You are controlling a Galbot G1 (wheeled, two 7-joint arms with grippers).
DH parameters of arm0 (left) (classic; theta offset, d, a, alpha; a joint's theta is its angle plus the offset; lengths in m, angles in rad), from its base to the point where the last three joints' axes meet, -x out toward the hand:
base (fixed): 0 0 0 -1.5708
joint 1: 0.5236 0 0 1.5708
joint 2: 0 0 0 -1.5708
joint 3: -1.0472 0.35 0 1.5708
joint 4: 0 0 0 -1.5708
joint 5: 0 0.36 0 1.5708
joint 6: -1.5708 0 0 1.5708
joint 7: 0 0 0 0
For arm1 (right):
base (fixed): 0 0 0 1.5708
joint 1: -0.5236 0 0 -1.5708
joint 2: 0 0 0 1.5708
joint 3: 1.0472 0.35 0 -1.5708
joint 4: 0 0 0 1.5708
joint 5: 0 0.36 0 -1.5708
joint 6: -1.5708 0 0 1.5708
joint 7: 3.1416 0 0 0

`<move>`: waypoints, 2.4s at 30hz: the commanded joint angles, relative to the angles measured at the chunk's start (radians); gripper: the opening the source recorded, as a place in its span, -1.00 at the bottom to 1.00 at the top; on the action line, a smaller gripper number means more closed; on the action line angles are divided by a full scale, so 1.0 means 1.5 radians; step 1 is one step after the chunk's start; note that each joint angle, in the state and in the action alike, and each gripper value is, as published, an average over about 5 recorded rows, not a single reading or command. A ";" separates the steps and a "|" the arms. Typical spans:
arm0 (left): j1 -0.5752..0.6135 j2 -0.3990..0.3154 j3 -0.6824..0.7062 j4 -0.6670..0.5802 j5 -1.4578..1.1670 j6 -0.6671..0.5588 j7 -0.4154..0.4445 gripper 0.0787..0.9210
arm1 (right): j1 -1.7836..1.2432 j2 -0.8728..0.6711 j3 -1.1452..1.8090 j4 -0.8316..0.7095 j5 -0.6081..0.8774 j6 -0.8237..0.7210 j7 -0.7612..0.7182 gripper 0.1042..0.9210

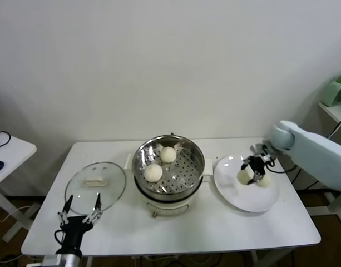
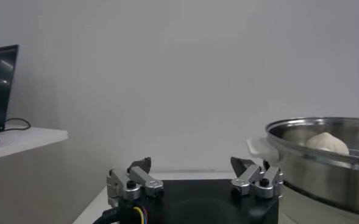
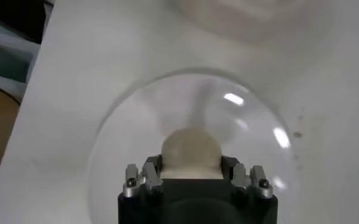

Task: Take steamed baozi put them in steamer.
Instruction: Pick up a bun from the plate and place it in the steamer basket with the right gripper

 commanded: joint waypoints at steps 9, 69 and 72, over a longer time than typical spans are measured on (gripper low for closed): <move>0.007 -0.002 0.009 -0.002 0.023 0.001 -0.001 0.77 | 0.365 0.109 -0.166 0.186 -0.063 0.166 -0.034 0.30; 0.003 0.017 0.036 0.016 0.032 0.023 0.003 0.77 | 0.149 0.271 -0.174 0.354 -0.367 0.361 -0.012 0.30; 0.003 0.015 0.038 0.018 0.033 0.022 0.003 0.77 | 0.145 0.274 -0.169 0.350 -0.371 0.362 -0.011 0.30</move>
